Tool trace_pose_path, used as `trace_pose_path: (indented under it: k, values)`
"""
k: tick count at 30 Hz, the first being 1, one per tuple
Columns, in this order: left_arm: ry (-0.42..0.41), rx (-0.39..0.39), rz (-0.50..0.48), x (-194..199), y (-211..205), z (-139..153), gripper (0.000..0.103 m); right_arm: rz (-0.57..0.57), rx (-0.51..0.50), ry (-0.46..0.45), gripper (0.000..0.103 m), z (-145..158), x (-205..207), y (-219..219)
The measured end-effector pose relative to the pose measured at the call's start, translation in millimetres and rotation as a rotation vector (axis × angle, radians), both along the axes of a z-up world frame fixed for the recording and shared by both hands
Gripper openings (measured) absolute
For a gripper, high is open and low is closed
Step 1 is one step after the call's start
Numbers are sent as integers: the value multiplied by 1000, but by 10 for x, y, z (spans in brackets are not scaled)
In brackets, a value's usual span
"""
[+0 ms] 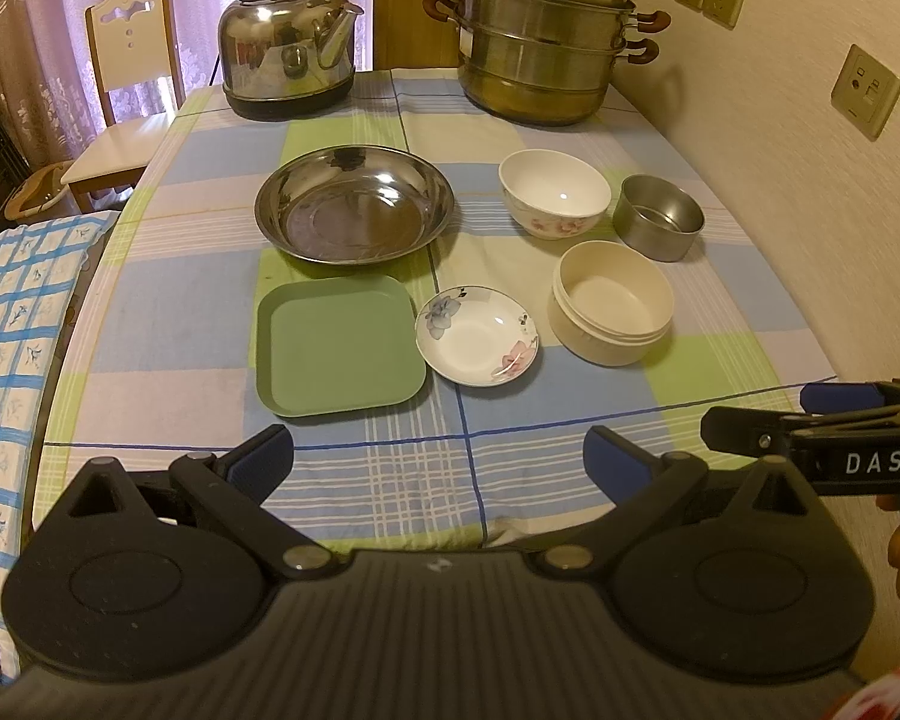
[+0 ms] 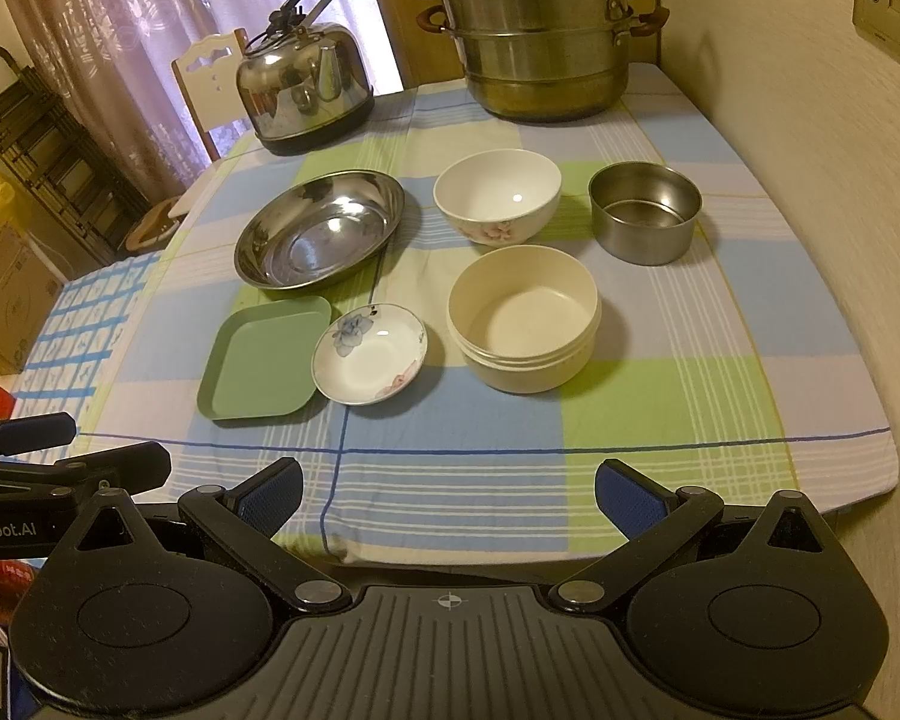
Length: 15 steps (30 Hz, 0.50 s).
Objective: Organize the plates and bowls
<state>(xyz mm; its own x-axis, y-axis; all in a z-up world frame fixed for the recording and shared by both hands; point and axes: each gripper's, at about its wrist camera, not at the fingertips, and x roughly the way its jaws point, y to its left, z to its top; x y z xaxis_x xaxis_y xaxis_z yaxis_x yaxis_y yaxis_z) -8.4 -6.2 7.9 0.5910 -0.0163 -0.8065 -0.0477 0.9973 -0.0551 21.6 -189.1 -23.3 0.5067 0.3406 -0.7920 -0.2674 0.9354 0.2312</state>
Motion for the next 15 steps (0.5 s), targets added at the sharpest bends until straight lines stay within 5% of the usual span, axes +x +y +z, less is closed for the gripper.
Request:
trace_pose_path:
  k: [15]
  values:
    - [-1, 0, 0, -4, 2, 0, 103, 0, 0, -1, 103, 7, 13, -20]
